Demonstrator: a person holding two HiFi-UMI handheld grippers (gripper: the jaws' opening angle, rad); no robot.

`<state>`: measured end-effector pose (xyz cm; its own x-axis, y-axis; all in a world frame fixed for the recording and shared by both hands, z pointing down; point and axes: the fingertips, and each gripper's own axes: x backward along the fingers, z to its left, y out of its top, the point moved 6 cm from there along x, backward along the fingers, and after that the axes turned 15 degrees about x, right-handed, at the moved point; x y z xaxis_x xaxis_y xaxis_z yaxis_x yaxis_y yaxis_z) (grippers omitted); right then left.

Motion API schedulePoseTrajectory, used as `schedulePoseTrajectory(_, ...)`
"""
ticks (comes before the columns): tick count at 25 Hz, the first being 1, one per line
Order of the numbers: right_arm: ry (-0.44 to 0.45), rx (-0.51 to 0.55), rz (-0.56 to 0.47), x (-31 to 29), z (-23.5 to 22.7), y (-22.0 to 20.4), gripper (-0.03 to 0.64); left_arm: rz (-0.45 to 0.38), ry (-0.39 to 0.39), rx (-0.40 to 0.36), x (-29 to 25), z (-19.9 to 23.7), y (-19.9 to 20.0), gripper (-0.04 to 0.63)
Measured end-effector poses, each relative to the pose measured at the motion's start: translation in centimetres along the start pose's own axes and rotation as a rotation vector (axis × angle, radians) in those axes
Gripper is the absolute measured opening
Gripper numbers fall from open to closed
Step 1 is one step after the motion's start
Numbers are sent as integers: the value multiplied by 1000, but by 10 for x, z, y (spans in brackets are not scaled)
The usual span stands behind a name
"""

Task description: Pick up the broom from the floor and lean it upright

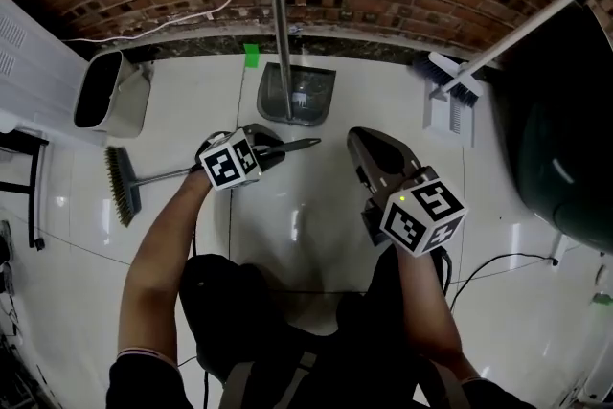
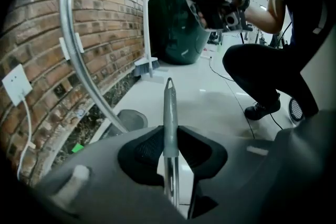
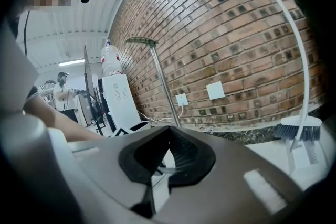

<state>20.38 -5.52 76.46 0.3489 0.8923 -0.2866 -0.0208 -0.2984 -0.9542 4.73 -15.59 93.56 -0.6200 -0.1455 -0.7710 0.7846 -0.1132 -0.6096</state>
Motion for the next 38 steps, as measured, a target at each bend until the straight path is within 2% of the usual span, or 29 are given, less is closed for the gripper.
schedulePoseTrajectory(6, 37, 22, 36, -7, 19, 38, 3, -171, 129, 30, 116, 18, 35, 89)
schedulePoseTrajectory(8, 57, 36, 51, -6, 32, 62, 3, -194, 169, 38, 154, 19, 43, 89)
schedulePoseTrajectory(12, 126, 129, 107, -8, 66, 113, 3, -239, 245, 85, 229, 12, 48, 89)
schedulePoseTrajectory(20, 164, 131, 101, 0, 117, 245, 3, -291, 409, 209, 361, -2, 68, 89)
schedulePoseTrajectory(26, 177, 156, 131, 6, 160, 347, 3, -311, 521, 356, 438, -1, 65, 90)
schedulePoseTrajectory(29, 171, 163, 144, 2, 178, 385, 3, -315, 576, 435, 468, 3, 60, 91)
schedulePoseTrajectory(33, 174, 172, 154, -7, 193, 423, 3, -338, 646, 533, 497, 7, 55, 91)
schedulePoseTrajectory(38, 158, 153, 162, -8, 190, 448, 3, -383, 666, 617, 519, 16, 66, 91)
